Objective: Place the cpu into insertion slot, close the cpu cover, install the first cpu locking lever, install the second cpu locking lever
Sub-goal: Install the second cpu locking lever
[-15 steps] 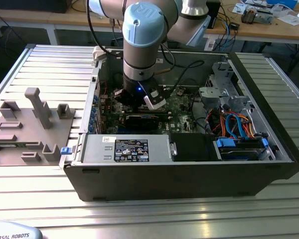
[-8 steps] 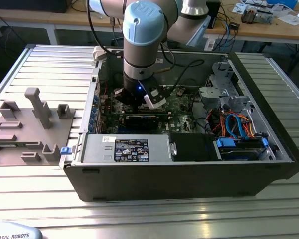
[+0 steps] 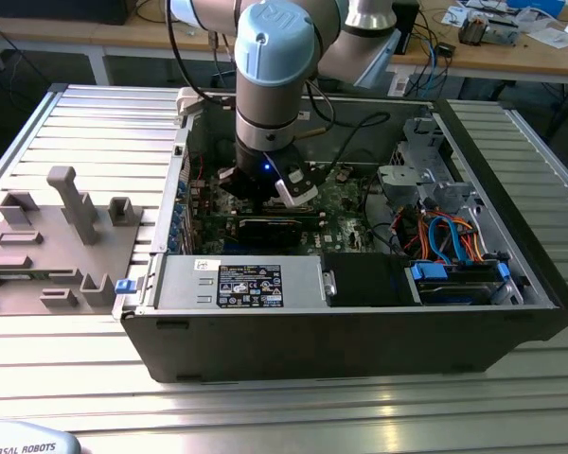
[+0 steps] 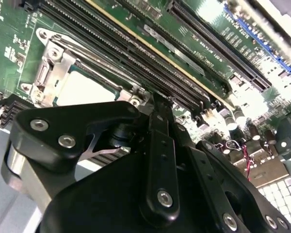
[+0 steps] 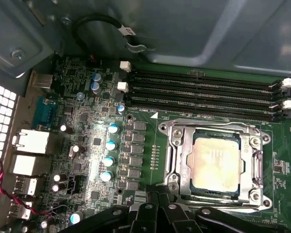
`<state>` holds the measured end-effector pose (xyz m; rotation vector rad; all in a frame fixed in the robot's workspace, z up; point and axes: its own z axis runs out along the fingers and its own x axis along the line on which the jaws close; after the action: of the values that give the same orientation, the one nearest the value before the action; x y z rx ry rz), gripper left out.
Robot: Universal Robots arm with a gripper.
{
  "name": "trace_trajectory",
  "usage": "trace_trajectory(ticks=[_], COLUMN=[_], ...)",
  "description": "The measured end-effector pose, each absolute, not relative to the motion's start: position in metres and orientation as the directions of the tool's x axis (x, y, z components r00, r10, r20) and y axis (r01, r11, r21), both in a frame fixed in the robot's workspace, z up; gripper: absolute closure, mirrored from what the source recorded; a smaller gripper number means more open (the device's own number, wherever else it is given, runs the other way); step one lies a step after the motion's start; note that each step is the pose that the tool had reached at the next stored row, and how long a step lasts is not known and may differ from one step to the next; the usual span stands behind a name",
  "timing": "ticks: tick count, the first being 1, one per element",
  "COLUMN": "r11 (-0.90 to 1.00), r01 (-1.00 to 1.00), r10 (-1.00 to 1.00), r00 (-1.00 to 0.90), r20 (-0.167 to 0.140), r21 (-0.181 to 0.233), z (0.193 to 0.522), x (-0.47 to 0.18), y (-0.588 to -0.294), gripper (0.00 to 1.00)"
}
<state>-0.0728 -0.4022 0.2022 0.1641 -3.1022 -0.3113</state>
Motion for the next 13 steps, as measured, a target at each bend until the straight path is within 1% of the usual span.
trace_trajectory(ticks=[8,13], r11=[0.975,0.978], r01=[-0.102,-0.102], r10=[-0.106,-0.106], r00=[-0.994,-0.994], r20=[0.011,0.013], r21=[0.197,0.182], z=[0.202,0.202], x=[-0.058,-0.053], y=[-0.399,-0.395], gripper=[0.89,0.89])
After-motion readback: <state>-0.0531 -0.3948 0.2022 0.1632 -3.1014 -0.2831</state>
